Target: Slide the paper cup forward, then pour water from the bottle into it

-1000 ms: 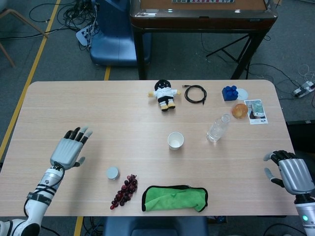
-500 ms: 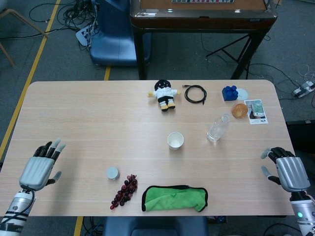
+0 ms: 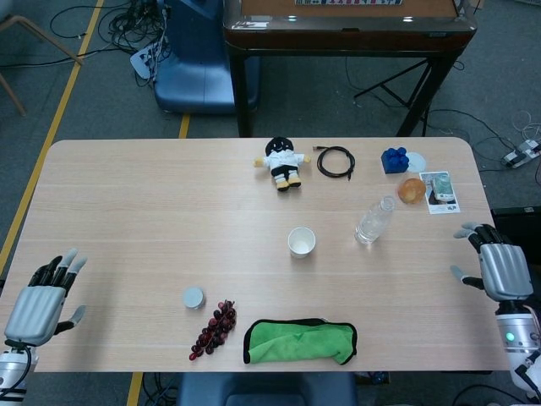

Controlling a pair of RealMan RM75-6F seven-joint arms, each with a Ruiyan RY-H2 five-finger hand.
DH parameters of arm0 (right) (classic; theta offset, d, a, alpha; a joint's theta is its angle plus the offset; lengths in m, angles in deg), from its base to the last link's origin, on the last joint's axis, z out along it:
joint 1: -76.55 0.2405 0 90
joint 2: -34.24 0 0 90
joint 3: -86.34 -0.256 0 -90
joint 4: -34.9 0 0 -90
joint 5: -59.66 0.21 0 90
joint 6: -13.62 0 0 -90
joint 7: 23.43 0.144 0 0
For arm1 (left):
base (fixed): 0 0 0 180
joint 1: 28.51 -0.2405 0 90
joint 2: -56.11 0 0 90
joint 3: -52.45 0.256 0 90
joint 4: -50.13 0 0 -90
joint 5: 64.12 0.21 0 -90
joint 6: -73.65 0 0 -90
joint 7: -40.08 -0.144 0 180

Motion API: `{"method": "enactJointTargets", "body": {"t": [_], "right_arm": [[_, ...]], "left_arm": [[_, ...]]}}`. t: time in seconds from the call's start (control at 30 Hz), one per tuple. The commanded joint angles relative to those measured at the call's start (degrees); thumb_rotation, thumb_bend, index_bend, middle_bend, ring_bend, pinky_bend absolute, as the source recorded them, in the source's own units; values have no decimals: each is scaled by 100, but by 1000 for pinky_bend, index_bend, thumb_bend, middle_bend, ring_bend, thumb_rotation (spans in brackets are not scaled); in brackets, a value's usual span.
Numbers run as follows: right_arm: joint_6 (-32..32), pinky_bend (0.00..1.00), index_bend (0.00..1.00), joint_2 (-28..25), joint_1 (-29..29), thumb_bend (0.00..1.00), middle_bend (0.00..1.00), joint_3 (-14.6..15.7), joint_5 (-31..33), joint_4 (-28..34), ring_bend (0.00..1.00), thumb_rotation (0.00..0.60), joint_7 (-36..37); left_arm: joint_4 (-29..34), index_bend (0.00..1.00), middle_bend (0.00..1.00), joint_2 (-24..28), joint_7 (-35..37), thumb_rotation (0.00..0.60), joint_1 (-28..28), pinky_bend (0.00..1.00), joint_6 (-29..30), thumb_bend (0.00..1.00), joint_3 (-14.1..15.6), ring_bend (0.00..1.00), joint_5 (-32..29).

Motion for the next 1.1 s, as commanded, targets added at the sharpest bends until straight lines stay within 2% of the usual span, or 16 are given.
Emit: {"method": "enactJointTargets", "body": {"t": [0.03, 0.23, 0.53, 0.8, 1.1], "right_arm": [[234, 334, 331, 166, 184, 140, 223, -151, 207, -220, 176, 600, 96], [639, 319, 308, 426, 491, 127, 191, -343, 478, -611, 152, 600, 325], [1167, 317, 306, 843, 987, 120, 188, -506, 545, -1085, 151, 600, 830], [1520, 298, 306, 1207, 1337, 103, 188, -471, 400, -1519, 151, 600, 1363], [1834, 276, 306, 1524, 1634, 80, 188, -355, 81, -2188, 151, 600, 2538]], "left_arm": [[-20, 79, 0, 35, 63, 600, -64, 107, -39, 275, -70, 0, 44], [-46, 79, 0, 67, 136, 600, -173, 107, -184, 275, -220, 0, 64], [-16, 79, 0, 67, 80, 600, -307, 107, -296, 275, -411, 0, 156], [-9, 79, 0, 94, 130, 600, -407, 107, -396, 275, -535, 0, 241], [50, 79, 0, 139, 183, 600, -488, 107, -538, 275, -646, 0, 263]]}}
